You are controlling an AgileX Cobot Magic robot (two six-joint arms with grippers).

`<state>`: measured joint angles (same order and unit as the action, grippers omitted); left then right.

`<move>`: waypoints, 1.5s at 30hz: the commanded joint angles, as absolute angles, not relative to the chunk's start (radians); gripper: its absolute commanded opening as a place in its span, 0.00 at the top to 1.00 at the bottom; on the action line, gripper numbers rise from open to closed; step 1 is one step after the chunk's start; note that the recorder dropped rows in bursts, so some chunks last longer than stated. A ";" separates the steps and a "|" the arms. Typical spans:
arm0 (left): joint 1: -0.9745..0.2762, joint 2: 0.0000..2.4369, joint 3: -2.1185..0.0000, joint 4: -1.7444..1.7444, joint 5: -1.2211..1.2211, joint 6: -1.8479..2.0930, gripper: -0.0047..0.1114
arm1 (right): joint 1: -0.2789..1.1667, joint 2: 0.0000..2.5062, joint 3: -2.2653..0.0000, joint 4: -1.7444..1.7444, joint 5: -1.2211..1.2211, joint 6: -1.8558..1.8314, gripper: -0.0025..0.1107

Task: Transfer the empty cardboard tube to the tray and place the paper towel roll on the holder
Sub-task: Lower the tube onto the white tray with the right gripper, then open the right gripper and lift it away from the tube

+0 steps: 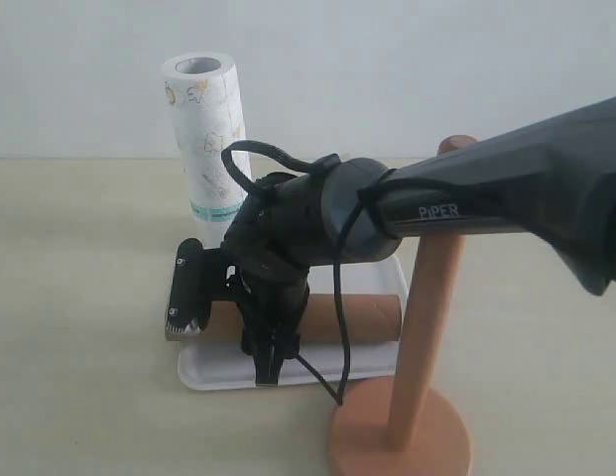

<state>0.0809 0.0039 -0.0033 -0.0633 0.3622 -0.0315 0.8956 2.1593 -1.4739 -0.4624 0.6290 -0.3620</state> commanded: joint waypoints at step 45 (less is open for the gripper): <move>0.083 0.000 0.000 -0.063 0.360 -0.029 0.92 | 0.976 1.419 -1.479 -0.489 0.700 -0.158 0.41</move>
